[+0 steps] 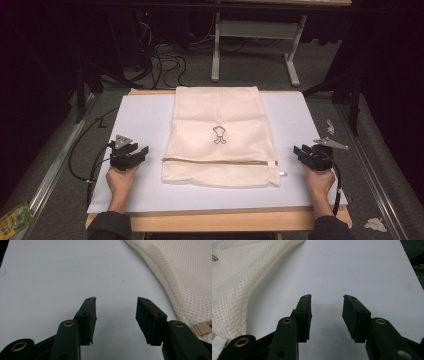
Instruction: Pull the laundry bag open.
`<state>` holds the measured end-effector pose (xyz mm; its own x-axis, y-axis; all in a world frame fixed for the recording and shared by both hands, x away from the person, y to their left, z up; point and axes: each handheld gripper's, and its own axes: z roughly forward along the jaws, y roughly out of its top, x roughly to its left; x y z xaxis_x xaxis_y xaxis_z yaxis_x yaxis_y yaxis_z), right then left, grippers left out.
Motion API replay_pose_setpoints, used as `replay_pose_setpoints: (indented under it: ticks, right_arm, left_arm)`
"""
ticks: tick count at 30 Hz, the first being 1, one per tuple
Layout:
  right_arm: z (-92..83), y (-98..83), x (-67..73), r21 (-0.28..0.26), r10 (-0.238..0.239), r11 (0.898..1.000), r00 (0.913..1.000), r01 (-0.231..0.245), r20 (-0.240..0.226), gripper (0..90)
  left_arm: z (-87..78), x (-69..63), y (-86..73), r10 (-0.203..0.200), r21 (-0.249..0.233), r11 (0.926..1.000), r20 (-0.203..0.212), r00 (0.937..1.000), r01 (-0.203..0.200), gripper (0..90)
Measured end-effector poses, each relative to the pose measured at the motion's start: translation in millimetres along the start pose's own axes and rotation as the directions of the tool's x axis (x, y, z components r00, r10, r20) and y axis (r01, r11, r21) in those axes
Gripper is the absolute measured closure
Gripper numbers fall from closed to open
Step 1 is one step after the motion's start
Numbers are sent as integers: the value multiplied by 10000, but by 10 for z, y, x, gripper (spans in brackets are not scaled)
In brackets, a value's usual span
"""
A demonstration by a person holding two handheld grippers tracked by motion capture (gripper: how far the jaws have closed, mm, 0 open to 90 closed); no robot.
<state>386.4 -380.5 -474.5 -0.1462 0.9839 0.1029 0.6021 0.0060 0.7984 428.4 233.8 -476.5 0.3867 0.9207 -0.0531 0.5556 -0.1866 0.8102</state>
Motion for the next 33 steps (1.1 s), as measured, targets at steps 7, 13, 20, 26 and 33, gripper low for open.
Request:
replay_pose_setpoints:
  ticks: [7, 13, 20, 26, 33]
  right_arm:
    - [-10, -21, 7, -170, -63, 9998, 10000, 64, 51, 599]
    - [-3, -26, -12, -103, 255, 9996, 9997, -255, -1, 586]
    - [3, -28, 22, -66, -35, 10000, 9996, 37, 269, 579]
    - [-14, -39, -8, -290, 213, 9994, 9996, -208, 186, 574]
    - [-17, -41, 1, -283, 191, 9994, 9995, -184, 255, 569]
  left_arm:
    - [37, -2, -41, -156, -191, 9997, -163, 9997, 153, 508]
    - [27, -27, -51, -154, -469, 9988, -268, 9995, 141, 509]
    - [37, -15, -67, -433, -491, 9980, -509, 9978, 408, 482]
    - [22, -35, -76, -285, -612, 9978, -600, 9978, 248, 479]
    - [28, -26, -74, -394, -534, 9979, -665, 9970, 359, 465]
